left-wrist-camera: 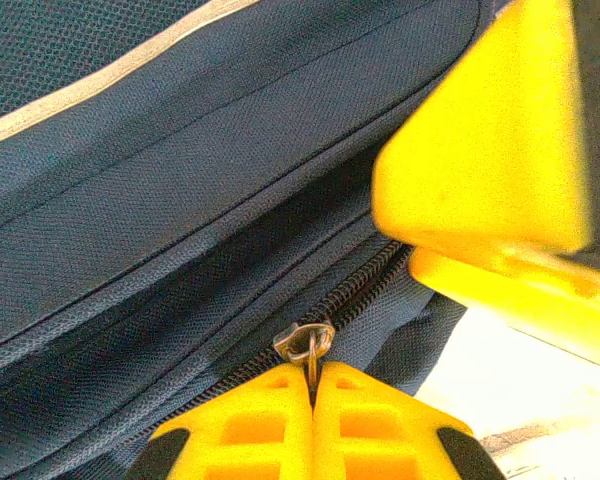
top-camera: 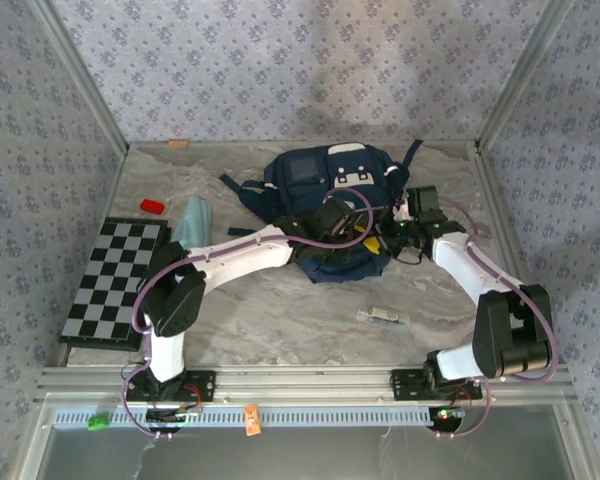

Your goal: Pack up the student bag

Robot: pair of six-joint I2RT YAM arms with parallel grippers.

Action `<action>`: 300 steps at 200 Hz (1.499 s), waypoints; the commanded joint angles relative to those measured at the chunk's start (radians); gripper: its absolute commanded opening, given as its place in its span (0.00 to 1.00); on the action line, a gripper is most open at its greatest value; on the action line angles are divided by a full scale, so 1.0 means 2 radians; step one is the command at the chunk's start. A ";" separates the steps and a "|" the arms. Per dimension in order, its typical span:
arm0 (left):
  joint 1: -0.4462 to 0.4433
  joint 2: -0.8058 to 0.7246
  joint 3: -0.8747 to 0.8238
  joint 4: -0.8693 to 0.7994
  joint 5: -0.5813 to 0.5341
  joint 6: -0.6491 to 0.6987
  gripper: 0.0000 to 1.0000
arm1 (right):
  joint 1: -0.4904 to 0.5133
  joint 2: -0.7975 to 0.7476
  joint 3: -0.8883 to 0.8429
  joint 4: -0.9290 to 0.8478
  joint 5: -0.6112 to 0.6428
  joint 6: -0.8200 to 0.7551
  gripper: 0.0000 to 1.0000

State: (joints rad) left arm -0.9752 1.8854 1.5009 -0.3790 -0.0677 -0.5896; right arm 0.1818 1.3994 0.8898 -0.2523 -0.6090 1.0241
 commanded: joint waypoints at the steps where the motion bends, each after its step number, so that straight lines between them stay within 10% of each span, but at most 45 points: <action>1: 0.004 0.002 0.016 0.006 -0.005 -0.005 0.00 | 0.007 0.014 0.000 0.042 0.021 0.046 0.50; 78: 0.002 -0.019 -0.006 -0.023 -0.027 0.023 0.00 | 0.002 0.041 0.033 -0.014 0.050 0.000 0.00; 146: 0.033 -0.086 -0.122 -0.044 -0.060 0.146 0.00 | -0.062 0.016 0.035 -0.061 -0.008 -0.059 0.00; 300: 0.222 -0.039 -0.153 0.170 -0.036 0.163 0.00 | -0.090 0.014 0.036 -0.101 -0.057 -0.126 0.00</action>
State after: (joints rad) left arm -0.6205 1.7485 1.1297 -0.0689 -0.0463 -0.2512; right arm 0.0303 1.4464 0.9443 -0.3939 -0.7414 0.8173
